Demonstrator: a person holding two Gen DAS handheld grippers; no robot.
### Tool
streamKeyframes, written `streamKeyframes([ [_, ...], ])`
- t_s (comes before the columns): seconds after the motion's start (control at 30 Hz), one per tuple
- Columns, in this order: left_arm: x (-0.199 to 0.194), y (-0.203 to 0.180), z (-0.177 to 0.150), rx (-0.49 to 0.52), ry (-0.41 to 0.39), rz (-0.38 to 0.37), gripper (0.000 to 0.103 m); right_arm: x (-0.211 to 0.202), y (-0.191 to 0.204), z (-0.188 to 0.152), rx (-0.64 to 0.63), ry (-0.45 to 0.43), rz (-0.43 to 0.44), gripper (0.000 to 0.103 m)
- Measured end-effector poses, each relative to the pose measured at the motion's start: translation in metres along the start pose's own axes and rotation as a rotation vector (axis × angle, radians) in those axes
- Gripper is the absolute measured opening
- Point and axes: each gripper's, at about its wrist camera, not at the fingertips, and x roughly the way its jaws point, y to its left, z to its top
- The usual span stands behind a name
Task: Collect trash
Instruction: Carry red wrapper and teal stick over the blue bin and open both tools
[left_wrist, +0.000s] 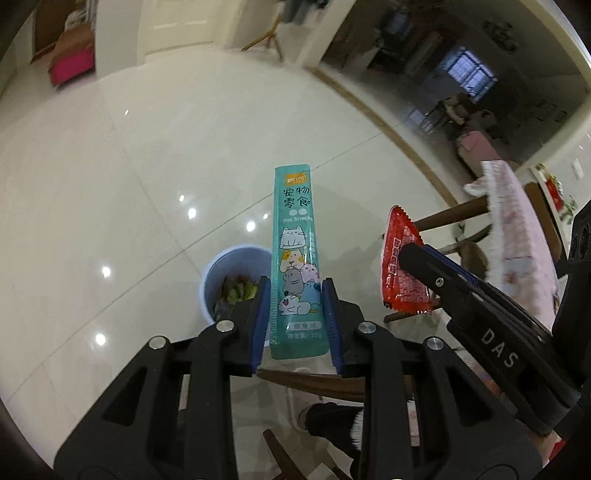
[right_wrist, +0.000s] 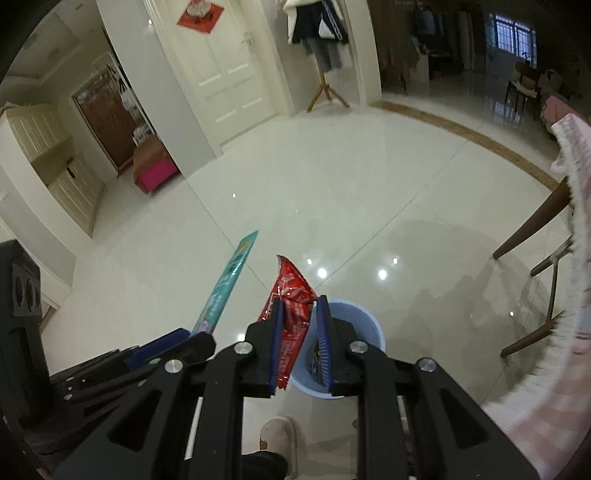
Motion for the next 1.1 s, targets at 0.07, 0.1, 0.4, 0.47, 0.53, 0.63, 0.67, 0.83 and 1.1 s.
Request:
streamKeyframes([
  [0.07,0.016,0.005,0.000,-0.013,0.022,0.008,0.028,0.017,0.002,0.000,0.000,0.020,-0.006,0.018],
  [0.1,0.024,0.008,0.000,-0.018,0.035,0.012,0.028,0.026,0.003,0.000,0.004,0.026,-0.005,0.019],
  [0.4,0.064,0.014,0.000,-0.022,0.094,0.026,0.028,0.070,-0.002,0.003,0.022,0.076,-0.020,0.042],
  [0.47,0.067,0.017,0.000,-0.026,0.104,0.026,0.028,0.070,-0.005,-0.001,0.025,0.075,-0.036,0.044],
  [0.53,0.071,0.018,-0.001,-0.024,0.116,0.028,0.028,0.071,-0.007,-0.004,0.028,0.069,-0.060,0.049],
  [0.63,0.079,0.016,-0.002,-0.021,0.133,0.028,0.028,0.069,-0.012,-0.009,0.029,0.059,-0.091,0.051],
  [0.67,0.082,0.015,-0.003,-0.020,0.140,0.029,0.028,0.069,-0.014,-0.011,0.028,0.056,-0.097,0.052],
  [0.83,0.092,0.010,-0.003,-0.014,0.162,0.035,0.028,0.063,-0.028,-0.018,0.056,0.060,-0.094,0.055],
  [1.1,0.096,0.003,0.004,-0.005,0.157,0.035,0.028,0.048,-0.039,-0.018,0.089,0.027,-0.087,0.056],
])
